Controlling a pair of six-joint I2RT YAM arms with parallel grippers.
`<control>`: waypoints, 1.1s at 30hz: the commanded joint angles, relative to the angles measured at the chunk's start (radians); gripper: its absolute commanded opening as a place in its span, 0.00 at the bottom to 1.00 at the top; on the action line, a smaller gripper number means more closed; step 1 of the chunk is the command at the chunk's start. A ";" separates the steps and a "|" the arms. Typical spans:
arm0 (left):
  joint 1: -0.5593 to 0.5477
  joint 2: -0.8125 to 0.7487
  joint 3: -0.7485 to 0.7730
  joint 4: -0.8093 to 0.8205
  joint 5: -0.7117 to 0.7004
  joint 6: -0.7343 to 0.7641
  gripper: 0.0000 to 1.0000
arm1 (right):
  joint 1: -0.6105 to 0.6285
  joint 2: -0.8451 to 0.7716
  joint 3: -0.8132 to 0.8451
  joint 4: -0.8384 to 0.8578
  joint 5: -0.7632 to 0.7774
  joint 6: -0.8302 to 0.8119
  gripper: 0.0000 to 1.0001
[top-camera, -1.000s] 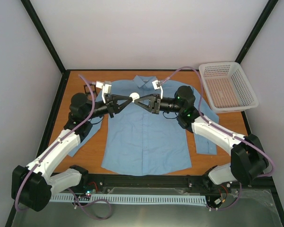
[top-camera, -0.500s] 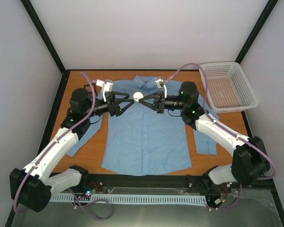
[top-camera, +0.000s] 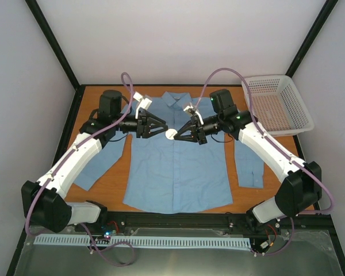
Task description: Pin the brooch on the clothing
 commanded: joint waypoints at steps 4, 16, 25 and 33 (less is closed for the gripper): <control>-0.019 0.001 0.020 -0.087 0.079 0.080 0.49 | 0.010 0.001 0.019 -0.072 -0.023 -0.071 0.03; -0.055 0.037 0.044 -0.129 0.055 0.102 0.23 | 0.012 0.005 0.023 -0.076 -0.015 -0.068 0.03; -0.070 0.035 0.066 -0.139 0.033 0.117 0.01 | 0.012 -0.023 0.002 0.029 0.083 0.062 0.06; -0.070 -0.163 -0.094 0.251 -0.247 -0.084 0.01 | 0.016 -0.167 -0.223 0.503 0.247 0.586 0.48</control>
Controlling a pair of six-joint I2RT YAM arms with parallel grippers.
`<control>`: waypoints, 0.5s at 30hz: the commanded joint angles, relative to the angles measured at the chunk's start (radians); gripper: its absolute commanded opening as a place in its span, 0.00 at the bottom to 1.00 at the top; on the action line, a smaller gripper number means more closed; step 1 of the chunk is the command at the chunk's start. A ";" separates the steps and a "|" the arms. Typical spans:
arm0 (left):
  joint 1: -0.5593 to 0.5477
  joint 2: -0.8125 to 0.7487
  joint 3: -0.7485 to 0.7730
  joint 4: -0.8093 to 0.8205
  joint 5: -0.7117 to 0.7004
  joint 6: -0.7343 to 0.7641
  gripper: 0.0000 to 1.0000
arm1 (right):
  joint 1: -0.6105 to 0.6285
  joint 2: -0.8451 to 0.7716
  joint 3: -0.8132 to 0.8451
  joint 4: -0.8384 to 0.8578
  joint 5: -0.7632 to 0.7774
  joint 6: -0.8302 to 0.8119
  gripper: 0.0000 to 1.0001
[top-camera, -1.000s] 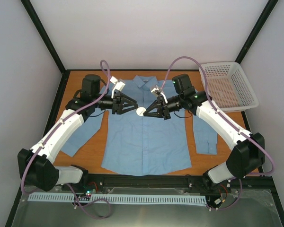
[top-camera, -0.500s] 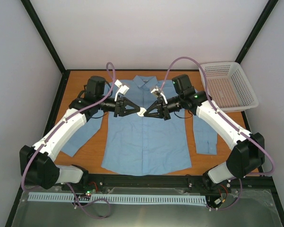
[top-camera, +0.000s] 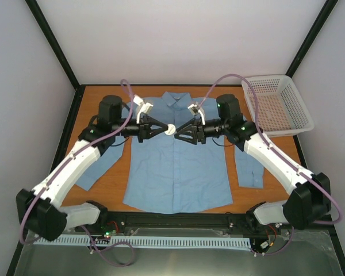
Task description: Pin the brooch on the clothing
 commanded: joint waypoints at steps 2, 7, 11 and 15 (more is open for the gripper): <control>-0.007 -0.175 -0.148 0.431 -0.192 -0.202 0.01 | 0.027 -0.121 -0.172 0.497 0.092 0.457 0.54; -0.011 -0.244 -0.294 0.856 -0.238 -0.369 0.01 | 0.058 -0.163 -0.231 0.724 0.165 0.643 0.67; -0.013 -0.237 -0.307 0.940 -0.240 -0.388 0.01 | 0.072 -0.127 -0.246 0.959 0.177 0.842 0.67; -0.014 -0.233 -0.306 0.979 -0.246 -0.393 0.01 | 0.086 -0.071 -0.226 1.072 0.183 0.938 0.62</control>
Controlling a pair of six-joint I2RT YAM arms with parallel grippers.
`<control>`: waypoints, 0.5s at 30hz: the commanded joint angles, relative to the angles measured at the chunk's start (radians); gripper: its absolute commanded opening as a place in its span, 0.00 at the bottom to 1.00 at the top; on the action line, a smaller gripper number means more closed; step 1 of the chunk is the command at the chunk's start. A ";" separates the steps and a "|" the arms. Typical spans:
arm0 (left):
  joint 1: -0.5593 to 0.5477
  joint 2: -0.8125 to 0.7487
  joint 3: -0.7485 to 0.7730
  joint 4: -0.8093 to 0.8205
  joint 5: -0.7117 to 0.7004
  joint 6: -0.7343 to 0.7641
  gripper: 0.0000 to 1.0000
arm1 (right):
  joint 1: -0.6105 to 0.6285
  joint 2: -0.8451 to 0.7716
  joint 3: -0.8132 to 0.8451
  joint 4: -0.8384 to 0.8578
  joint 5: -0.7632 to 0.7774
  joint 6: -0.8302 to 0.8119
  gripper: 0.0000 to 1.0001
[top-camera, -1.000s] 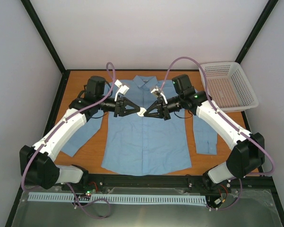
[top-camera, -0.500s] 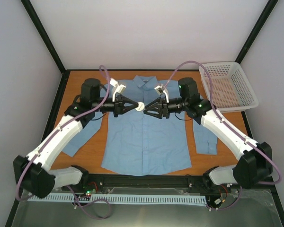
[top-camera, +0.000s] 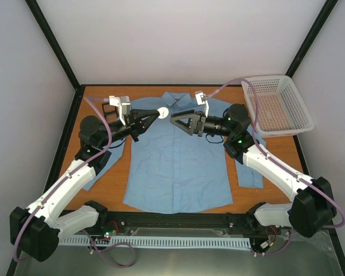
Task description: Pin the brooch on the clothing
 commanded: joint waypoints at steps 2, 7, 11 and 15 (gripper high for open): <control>-0.007 -0.001 0.002 0.185 -0.021 -0.069 0.01 | 0.026 0.077 0.034 0.272 0.017 0.223 0.59; -0.008 0.006 -0.017 0.234 -0.009 -0.105 0.01 | 0.032 0.139 0.070 0.376 0.011 0.290 0.48; -0.007 0.003 -0.019 0.230 -0.007 -0.100 0.01 | 0.040 0.163 0.086 0.413 0.013 0.314 0.47; -0.007 0.004 -0.017 0.226 -0.010 -0.096 0.01 | 0.046 0.185 0.096 0.451 0.003 0.336 0.48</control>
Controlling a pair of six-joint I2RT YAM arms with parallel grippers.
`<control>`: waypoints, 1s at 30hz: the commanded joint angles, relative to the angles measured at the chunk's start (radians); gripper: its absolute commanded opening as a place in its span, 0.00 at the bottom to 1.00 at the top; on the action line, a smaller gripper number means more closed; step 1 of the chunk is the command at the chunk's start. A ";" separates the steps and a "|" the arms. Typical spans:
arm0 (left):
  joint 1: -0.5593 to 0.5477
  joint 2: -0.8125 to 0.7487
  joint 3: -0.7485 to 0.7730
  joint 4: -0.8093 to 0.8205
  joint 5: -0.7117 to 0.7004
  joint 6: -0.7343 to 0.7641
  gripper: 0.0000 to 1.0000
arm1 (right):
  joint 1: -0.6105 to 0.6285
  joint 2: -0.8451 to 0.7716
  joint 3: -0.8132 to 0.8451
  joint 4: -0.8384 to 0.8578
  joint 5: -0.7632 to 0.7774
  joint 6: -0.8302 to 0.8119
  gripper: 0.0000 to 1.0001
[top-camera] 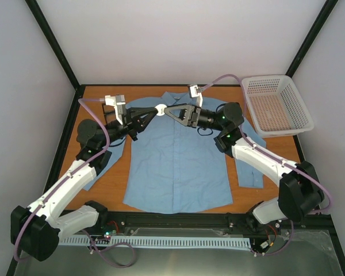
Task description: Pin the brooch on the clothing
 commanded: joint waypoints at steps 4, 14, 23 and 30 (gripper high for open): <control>-0.006 0.004 0.004 0.062 0.014 -0.019 0.01 | 0.016 0.035 0.043 0.104 0.001 0.057 0.46; -0.007 0.004 -0.001 0.084 0.008 -0.046 0.01 | 0.032 0.070 0.041 0.183 -0.009 0.101 0.42; -0.007 0.011 -0.004 0.106 0.012 -0.067 0.01 | 0.039 0.075 0.023 0.183 0.006 0.098 0.41; -0.006 0.016 -0.001 0.112 0.036 -0.067 0.01 | 0.039 0.086 0.029 0.153 0.013 0.092 0.33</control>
